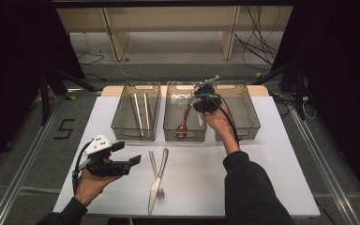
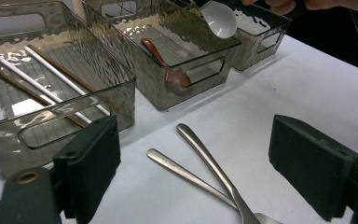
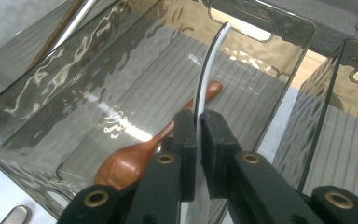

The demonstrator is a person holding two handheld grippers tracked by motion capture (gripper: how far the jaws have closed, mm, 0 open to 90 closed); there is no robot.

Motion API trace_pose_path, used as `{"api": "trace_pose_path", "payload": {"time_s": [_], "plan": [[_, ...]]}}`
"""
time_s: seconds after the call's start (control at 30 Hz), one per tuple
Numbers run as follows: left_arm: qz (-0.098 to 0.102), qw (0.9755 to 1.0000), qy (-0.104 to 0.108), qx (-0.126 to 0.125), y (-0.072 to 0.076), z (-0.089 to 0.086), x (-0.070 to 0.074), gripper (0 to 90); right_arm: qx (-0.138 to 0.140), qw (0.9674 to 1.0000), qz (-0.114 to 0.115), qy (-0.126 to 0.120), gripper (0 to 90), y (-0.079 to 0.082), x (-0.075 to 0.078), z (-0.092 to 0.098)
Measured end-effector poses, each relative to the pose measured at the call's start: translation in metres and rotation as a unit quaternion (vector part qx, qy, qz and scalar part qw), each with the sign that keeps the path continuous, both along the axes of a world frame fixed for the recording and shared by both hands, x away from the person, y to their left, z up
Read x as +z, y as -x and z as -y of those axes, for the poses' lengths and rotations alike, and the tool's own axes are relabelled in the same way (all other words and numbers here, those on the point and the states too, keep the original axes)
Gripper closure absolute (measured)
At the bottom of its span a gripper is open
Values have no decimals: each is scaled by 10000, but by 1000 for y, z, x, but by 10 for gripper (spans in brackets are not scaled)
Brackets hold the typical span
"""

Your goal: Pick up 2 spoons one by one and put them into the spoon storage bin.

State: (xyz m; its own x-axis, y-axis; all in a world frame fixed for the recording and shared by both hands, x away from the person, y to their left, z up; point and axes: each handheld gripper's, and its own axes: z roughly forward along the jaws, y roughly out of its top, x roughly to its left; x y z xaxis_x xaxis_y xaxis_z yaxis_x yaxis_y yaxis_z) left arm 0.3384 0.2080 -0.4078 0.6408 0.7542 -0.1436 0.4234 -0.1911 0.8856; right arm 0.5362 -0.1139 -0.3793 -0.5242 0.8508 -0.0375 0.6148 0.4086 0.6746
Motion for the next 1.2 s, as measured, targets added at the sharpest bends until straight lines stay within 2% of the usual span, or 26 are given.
{"api": "trace_pose_path", "payload": {"time_s": [0.17,0.27,0.37,0.57,0.83,1.0,1.2], "plan": [[-11,10000,-23,-8,0,0,-1,160,10,10000,-63,-45,809,0,-3,-2],[-14,10000,-21,0,0,0,-1,160,38,10000,-28,-63,752,0,0,-2],[-8,10000,-21,-2,0,1,-1,160,68,9999,-37,-99,741,3,3,1],[-17,10000,-63,-20,0,1,-1,160,245,9995,-31,-171,616,12,10,6],[-29,10000,-84,5,0,1,-1,158,479,9979,87,-420,450,38,21,9],[-36,9999,-95,15,-1,1,-2,158,586,9956,180,-711,415,59,23,15],[-70,9999,-105,39,-1,2,-3,159,672,9911,271,-1112,396,82,20,28]]}}
